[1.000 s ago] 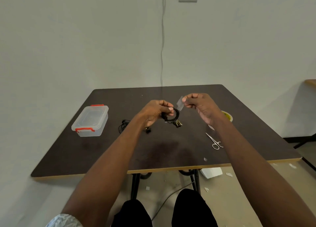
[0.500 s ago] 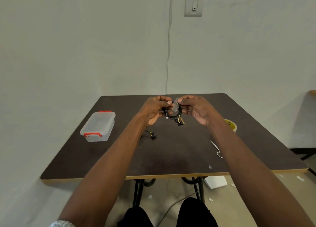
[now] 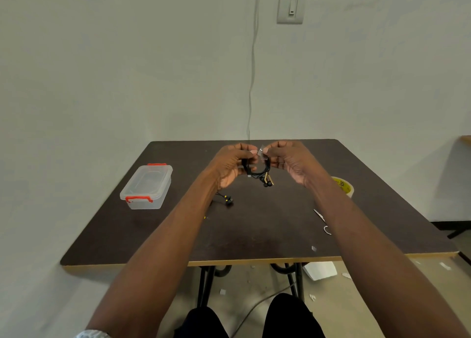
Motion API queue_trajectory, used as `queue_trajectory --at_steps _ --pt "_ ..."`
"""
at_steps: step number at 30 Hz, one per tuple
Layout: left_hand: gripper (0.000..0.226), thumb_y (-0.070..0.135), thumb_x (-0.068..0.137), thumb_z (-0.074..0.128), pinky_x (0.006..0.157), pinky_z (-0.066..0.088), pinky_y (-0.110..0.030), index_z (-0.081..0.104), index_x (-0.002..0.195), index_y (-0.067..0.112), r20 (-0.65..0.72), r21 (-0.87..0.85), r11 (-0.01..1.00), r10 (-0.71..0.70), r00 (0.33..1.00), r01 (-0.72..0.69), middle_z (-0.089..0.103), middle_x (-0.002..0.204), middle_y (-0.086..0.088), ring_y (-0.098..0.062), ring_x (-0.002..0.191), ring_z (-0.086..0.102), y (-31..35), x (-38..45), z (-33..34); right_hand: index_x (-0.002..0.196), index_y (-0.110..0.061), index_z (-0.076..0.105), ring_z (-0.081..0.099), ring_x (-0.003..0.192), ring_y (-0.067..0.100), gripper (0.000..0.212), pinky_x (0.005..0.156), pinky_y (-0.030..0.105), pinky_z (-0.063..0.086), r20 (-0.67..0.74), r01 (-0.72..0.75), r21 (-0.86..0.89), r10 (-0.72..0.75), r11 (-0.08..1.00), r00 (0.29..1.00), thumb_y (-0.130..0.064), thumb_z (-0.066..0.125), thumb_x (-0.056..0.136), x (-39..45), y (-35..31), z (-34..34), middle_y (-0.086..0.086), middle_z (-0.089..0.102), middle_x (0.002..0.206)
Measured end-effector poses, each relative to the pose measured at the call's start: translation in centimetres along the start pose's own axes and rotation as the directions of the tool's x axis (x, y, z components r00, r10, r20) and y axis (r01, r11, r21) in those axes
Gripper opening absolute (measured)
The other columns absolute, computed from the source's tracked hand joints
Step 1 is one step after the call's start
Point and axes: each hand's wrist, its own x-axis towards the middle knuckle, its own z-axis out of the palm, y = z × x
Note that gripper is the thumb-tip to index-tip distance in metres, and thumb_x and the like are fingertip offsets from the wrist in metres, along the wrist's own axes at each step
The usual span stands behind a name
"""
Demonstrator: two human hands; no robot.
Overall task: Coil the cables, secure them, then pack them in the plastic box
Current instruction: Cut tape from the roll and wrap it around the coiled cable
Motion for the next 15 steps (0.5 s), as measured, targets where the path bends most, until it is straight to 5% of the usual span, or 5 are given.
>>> queue_trajectory --at_steps 5,10,15 --pt "0.009 0.004 0.081 0.072 0.079 0.054 -0.040 0.065 0.088 0.006 -0.040 0.026 1.000 0.008 0.999 -0.007 0.067 0.078 -0.007 -0.019 0.075 0.061 -0.01 0.13 0.23 0.099 0.010 0.067 0.066 0.088 0.029 0.024 0.090 0.040 0.052 -0.017 -0.001 -0.044 0.000 0.999 1.000 -0.005 0.074 0.081 0.41 0.12 -0.04 0.026 0.070 0.096" --pt "0.017 -0.005 0.080 0.069 0.075 0.055 -0.036 0.064 0.093 0.005 -0.053 0.035 0.999 0.012 0.999 -0.010 0.067 0.084 -0.009 -0.020 0.077 0.064 0.12 0.17 0.34 0.089 0.001 0.069 0.065 0.070 0.017 0.011 0.074 0.029 0.054 -0.003 -0.005 -0.034 0.005 0.999 1.000 -0.003 0.074 0.081 0.37 -0.05 0.12 0.010 0.070 0.080" --pt "0.024 -0.011 0.078 0.067 0.085 0.054 -0.043 0.062 0.097 0.002 -0.040 0.009 1.000 0.006 0.999 -0.006 0.068 0.089 -0.013 -0.025 0.082 0.066 0.10 0.34 0.36 0.098 0.007 0.067 0.066 0.066 0.016 0.020 0.066 0.025 0.055 -0.004 -0.035 0.002 0.035 0.999 0.999 -0.001 0.072 0.081 0.38 -0.37 -0.03 0.011 0.070 0.079"
